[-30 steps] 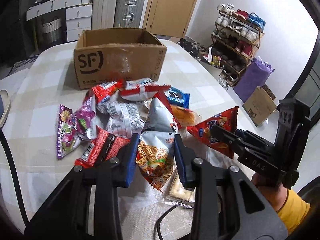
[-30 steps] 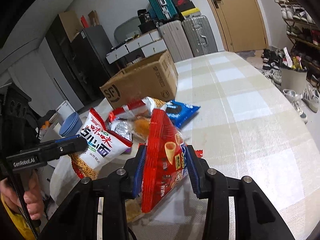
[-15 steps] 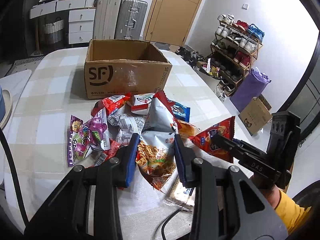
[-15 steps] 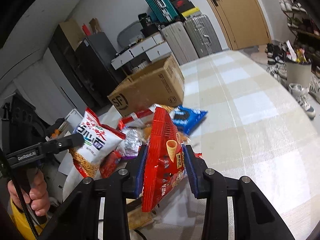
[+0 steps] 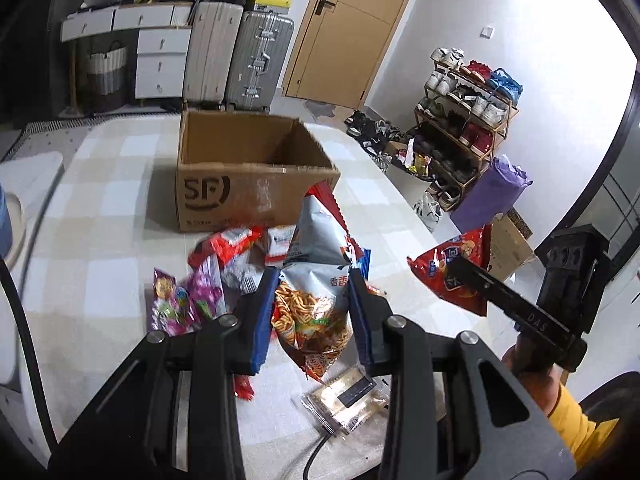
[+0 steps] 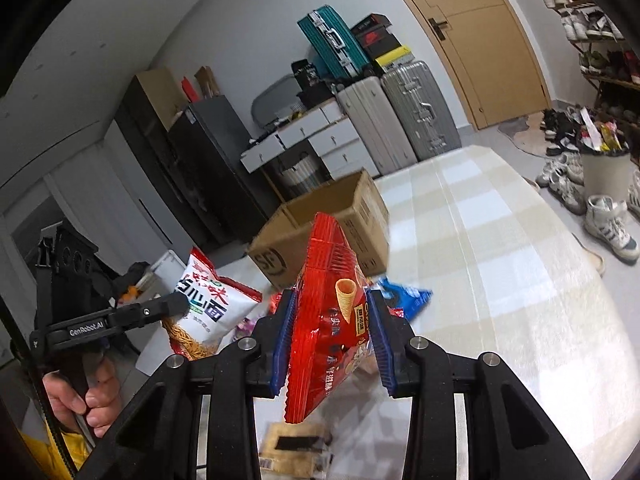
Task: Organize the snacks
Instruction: 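Carry the red chip bag and noodle snack bag over the cardboard box with both grippers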
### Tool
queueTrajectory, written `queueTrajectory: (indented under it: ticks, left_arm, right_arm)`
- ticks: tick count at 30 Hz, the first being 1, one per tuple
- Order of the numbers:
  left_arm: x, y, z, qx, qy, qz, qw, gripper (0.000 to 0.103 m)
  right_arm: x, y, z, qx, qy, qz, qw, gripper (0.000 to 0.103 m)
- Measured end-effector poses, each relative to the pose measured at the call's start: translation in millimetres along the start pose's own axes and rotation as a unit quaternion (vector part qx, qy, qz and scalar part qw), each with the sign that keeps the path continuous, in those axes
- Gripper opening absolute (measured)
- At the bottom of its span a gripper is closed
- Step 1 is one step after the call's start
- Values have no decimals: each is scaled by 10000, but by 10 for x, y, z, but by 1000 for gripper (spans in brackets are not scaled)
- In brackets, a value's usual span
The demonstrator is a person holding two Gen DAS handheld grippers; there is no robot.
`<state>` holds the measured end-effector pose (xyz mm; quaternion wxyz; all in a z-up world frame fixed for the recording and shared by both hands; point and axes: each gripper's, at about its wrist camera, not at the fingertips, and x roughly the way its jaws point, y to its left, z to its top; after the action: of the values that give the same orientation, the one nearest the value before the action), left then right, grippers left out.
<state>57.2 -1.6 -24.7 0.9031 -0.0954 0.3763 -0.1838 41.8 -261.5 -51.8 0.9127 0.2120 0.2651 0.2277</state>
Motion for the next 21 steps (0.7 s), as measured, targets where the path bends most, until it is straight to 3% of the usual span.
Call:
queueTrajectory:
  ticks: [6,14,21]
  left_arm:
    - [-231,-140,381,222,-181,-114,9995,31]
    - [-406,-83,942,140,-475,236,9985,31]
    - [-150,119,1474,-46,-405,400,9984,31]
  right_arm:
    - [13,200,394,-112,-116,290,9994,36]
    - [254,447,984,-257,-80,633,9976,36]
    - [718,493,1364,-167,151,846,9962,36]
